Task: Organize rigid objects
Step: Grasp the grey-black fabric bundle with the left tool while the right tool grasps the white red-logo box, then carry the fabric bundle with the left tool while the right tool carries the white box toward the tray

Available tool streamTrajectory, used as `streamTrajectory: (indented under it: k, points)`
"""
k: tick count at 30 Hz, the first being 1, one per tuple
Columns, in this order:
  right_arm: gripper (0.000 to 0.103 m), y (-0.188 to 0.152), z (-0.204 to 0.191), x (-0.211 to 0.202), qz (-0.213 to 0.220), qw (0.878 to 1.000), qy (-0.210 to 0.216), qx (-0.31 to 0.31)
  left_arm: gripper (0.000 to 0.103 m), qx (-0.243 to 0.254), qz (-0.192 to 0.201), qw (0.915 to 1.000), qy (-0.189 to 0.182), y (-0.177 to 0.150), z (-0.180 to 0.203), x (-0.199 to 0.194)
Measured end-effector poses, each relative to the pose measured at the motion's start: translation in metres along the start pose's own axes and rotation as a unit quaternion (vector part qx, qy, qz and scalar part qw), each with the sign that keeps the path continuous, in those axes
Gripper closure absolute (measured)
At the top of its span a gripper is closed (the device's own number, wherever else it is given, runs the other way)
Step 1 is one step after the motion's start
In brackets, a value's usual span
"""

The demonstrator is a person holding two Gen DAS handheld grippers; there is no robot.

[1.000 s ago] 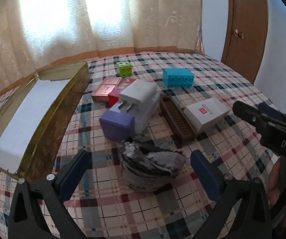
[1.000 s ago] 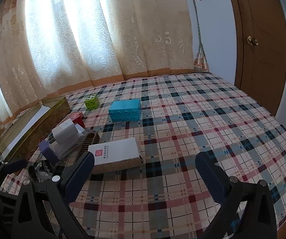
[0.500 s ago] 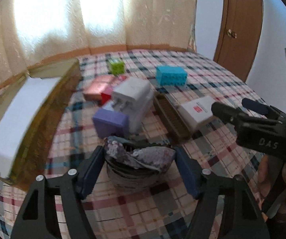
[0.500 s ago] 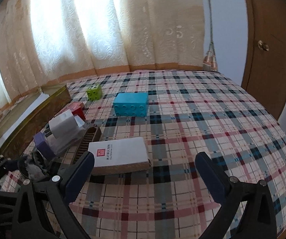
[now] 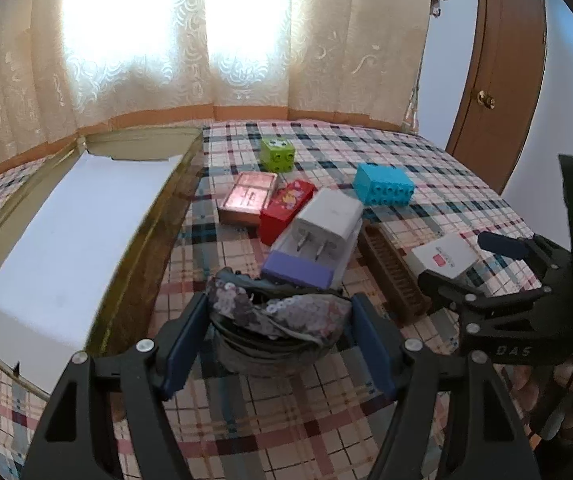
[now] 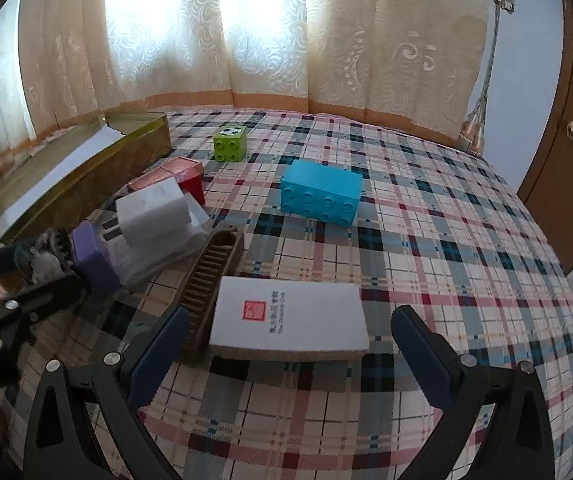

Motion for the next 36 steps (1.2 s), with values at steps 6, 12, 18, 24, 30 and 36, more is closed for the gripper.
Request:
streamTrajectory:
  k: [6,12,18,24,30,36]
  points:
    - [0.001,0.002,0.011,0.012,-0.019,0.999,0.013,0.024,0.031,0.005,0.016,0.9998,0.012,0.012,-0.006,0.002]
    - [0.016,0.003,0.007,0.015,-0.022,0.999,0.039,0.027,0.031,0.005,0.021,0.9996,0.017,0.012,-0.009,0.006]
    - [0.022,0.004,0.008,0.012,-0.012,0.999,0.042,0.031,0.031,0.011,0.048,0.9983,0.031,0.015,-0.009,-0.004]
    - [0.022,0.008,0.006,0.001,0.018,0.999,0.023,0.020,0.031,0.008,0.073,0.9964,0.042,0.017,-0.012,-0.014]
    - [0.022,0.013,0.002,-0.014,0.061,0.998,0.017,0.015,0.031,-0.004,0.098,0.9936,0.056,0.020,-0.016,-0.024]
    - [0.022,0.020,-0.006,-0.024,0.099,0.995,0.026,0.016,0.031,-0.018,0.130,0.9893,0.065,0.020,-0.022,-0.037]
Point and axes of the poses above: each gripper's, at about its wrist camera, not at the fingertips, and x roughly the way its jaws point, z to its right, y to its top, the point moved 7 cm from there along x, roughly the way its jaws point, and after that the axes turned 5 degrees about y, right-handed, at the moved point
